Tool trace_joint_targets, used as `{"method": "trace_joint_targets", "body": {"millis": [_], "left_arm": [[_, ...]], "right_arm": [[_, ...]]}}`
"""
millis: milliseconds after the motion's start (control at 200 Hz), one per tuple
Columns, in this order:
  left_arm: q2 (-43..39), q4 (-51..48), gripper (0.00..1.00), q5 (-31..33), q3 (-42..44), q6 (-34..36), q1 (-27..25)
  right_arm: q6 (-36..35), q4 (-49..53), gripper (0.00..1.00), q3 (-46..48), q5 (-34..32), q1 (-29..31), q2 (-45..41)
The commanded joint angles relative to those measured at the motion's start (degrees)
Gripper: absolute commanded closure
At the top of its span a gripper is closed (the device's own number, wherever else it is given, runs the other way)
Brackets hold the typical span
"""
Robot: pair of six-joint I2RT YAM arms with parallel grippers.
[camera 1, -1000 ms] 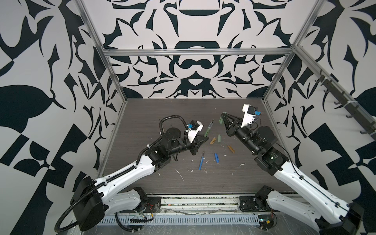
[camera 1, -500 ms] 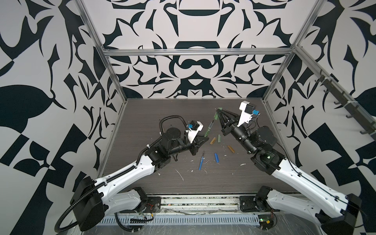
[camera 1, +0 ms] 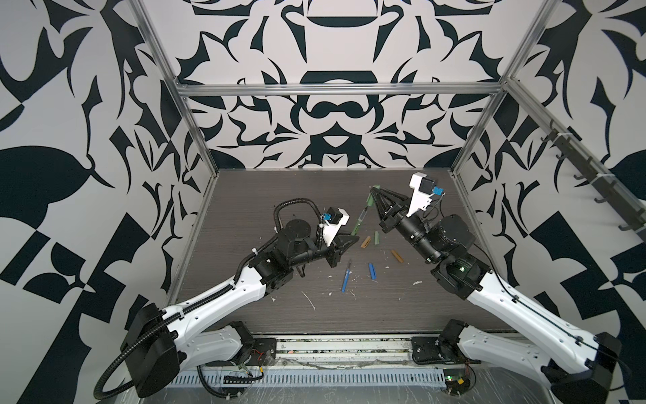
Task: Insert the pens into the pen caps
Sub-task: 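Bring the right gripper's green cap down onto the upright pen's top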
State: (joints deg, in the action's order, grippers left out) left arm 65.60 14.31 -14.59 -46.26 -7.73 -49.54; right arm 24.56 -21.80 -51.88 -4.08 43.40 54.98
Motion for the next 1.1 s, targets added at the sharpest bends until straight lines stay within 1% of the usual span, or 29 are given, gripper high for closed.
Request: {"method": "trace_joint_targets", "body": {"millis": [0, 145, 415, 815, 1095], "left_arm": [[-1.25, 1.42, 0.97, -0.80, 0.29, -0.49, -0.23], [-1.33, 1.36, 0.97, -0.84, 0.24, -0.41, -0.21], [-1.60, 1.76, 0.97, -0.74, 0.34, -0.82, -0.23], [-3.10, 5.64, 0.98, 1.55, 2.04, -5.18, -0.21], [-3.94, 6.20, 0.98, 2.20, 2.21, -6.11, -0.03]], "right_arm": [[1.54, -0.84, 0.89, 0.02, 0.58, 0.28, -0.80], [2.69, -1.20, 0.89, 0.49, 2.28, 0.27, 0.53], [3.28, -1.63, 0.89, 1.96, 2.14, 0.28, 0.76], [10.28, -6.92, 0.87, 8.08, 6.50, 0.63, 1.33], [10.33, -8.30, 0.87, 10.30, 7.38, 1.25, 0.67]]}}
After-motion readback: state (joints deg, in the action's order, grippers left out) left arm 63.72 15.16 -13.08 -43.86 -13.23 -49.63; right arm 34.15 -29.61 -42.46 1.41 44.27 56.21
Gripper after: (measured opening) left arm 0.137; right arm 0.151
